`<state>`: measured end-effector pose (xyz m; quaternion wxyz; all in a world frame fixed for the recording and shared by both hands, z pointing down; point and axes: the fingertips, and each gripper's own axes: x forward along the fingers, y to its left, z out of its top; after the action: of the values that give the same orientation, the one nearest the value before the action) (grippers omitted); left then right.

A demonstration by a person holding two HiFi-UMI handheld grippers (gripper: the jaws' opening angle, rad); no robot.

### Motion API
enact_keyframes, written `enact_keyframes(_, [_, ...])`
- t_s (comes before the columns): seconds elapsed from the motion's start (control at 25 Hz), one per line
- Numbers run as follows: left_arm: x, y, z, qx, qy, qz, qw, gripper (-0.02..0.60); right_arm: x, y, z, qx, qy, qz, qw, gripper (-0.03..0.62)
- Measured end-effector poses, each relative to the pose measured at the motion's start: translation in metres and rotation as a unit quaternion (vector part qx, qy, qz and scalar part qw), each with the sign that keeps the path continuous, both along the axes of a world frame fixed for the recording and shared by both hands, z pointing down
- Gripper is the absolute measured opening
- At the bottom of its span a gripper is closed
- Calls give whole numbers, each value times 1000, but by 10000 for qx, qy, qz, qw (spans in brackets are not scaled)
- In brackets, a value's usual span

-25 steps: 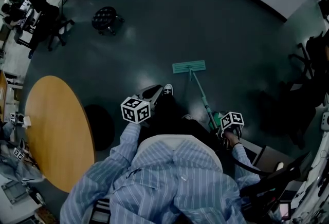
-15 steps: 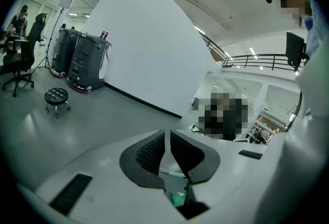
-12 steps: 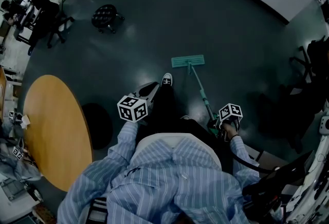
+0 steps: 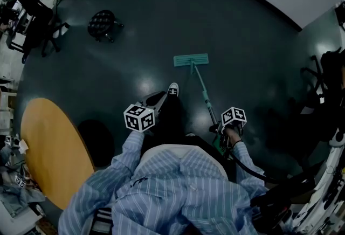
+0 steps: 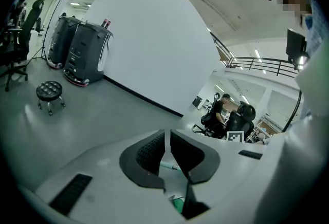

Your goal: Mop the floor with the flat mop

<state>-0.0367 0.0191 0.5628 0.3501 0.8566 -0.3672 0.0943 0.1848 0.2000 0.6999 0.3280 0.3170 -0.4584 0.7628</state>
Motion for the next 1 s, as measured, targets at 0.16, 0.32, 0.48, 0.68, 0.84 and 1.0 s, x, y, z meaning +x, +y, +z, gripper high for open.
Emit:
enact_keyframes(0.16, [1,-60,2,27,-51,211,9998,35,-6,-66,1,-11,3,10,10000,72])
enact_keyframes(0.32, [2,-122,14,-60,-190,323,9993,35,-9,-144,3,-2,43,-21,10000,72])
enact_keyframes(0.48, [-18,-176,27,-239,-131,406,9988,35,-36,-232,8,18,82,-24,10000,72])
enact_keyframes(0.68, [-47,-236,48,-439,-45,320,9985,35,-73,-346,14,92,-18,22,10000,72])
enact_keyframes(0.84, [-61,-279,59,-432,1,69,9990,35,-85,-427,27,202,-17,-35,9998,72])
enact_keyframes(1.0, [-70,-311,62,-413,132,-98,9990,35,-90,-504,47,296,187,-200,9992,72])
